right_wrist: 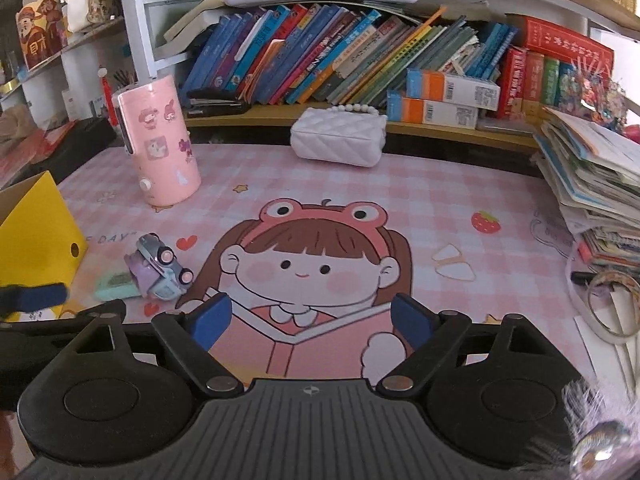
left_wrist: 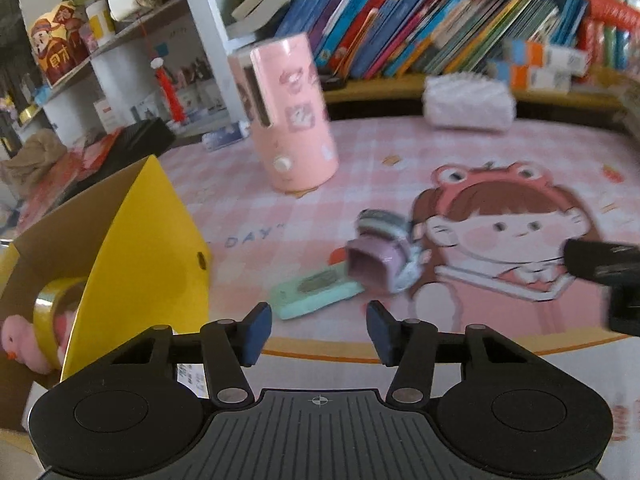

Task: Organize objects
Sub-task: 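Grasp the mint-green item with the left tool while the right tool grasps the toy truck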

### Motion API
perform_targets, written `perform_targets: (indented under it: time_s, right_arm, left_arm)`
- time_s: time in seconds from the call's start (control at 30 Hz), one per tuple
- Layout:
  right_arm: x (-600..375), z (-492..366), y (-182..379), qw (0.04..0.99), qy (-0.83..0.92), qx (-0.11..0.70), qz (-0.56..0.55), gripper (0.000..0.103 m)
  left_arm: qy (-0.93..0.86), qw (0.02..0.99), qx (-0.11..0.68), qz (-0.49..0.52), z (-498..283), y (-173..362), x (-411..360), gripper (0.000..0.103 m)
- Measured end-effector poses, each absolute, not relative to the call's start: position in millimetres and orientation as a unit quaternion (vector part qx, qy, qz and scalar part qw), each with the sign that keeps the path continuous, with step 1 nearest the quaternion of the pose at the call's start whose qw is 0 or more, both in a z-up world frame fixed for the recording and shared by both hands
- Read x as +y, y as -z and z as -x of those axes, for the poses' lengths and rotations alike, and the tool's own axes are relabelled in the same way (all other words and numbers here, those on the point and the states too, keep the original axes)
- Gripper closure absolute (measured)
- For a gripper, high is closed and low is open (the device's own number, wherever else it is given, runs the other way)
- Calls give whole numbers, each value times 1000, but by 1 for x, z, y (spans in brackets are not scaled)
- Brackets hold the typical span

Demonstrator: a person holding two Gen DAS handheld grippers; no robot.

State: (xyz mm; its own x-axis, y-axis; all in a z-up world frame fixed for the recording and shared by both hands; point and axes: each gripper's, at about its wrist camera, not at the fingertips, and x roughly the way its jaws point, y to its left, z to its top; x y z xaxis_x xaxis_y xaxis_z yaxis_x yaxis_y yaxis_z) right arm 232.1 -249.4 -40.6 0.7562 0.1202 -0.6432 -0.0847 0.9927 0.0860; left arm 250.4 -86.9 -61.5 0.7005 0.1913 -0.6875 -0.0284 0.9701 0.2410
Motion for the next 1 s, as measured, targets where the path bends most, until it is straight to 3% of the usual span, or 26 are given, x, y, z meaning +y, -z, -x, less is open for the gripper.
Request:
perform_targets:
  time_s: [0.23, 0.33, 0.37, 0.63, 0.73, 0.77, 0.83, 1.0]
  right_arm:
    - [-245, -237, 44, 933, -61, 352, -32, 16]
    - [-247, -237, 45, 933, -55, 354, -31, 16]
    - [-248, -237, 45, 933, -53, 354, -31, 16]
    - [-253, -238, 48, 932, -40, 359, -33, 16]
    - [-250, -239, 49, 932, -44, 358, -33, 16]
    - [-249, -240, 49, 932, -44, 358, -33, 16]
    - [-247, -242, 49, 932, -48, 357, -31, 16]
    - [-237, -250, 49, 935, -60, 349, -24, 16]
  left_arm:
    - [-60, 918, 385, -70, -278, 74, -75, 49]
    - [-49, 920, 385, -58, -290, 77, -73, 32]
    - [-52, 921, 382, -59, -292, 78, -72, 31]
    - [-36, 914, 402, -40, -306, 88, -65, 31]
    - [-23, 915, 402, -36, -305, 88, -64, 39]
    - [-16, 915, 400, -42, -304, 87, -65, 61]
    - [2, 914, 403, -54, -299, 85, -69, 77]
    - [18, 908, 416, -46, -282, 80, -69, 78]
